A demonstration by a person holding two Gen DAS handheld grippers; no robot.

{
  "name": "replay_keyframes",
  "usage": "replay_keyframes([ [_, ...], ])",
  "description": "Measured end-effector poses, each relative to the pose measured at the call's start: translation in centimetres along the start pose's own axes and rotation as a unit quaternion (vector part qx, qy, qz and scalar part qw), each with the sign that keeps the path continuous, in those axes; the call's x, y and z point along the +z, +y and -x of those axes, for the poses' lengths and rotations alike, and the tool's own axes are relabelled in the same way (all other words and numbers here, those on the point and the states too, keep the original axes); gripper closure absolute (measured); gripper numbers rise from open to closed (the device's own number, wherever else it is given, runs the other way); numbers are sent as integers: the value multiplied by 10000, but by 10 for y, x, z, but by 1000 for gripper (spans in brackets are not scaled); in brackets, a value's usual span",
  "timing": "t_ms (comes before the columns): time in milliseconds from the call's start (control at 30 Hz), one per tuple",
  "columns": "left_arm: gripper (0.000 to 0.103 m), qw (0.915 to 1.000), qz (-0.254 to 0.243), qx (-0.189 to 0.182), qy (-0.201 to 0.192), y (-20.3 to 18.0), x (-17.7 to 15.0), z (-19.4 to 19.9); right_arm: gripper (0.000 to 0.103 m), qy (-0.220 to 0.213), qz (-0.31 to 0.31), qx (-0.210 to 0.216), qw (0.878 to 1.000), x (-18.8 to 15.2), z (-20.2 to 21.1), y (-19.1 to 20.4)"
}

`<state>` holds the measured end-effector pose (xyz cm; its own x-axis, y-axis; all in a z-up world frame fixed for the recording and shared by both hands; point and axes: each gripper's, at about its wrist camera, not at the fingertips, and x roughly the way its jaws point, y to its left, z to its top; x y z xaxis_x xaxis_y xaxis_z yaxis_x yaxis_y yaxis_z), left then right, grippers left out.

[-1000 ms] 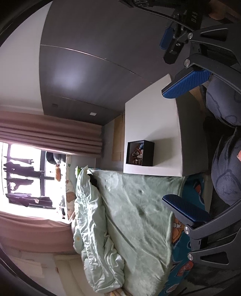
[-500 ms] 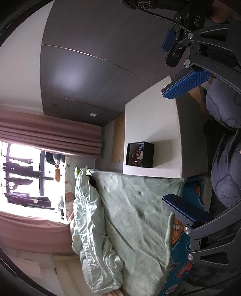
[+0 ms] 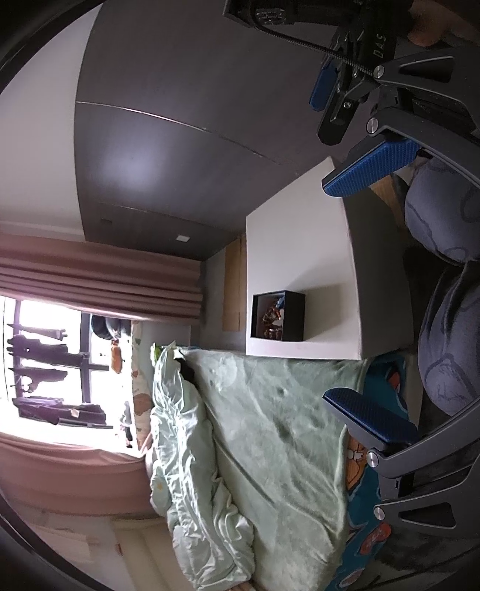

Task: Organize jewelry

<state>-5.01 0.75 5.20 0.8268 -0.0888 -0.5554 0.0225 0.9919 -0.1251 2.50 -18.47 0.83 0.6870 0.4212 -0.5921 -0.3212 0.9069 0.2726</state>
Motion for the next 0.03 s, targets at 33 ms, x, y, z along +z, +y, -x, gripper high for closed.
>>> replay_keyframes([
  [33, 0, 10000, -4, -18, 5, -1, -1, 0, 0, 5, 8, -1, 10000, 1, 1, 0],
])
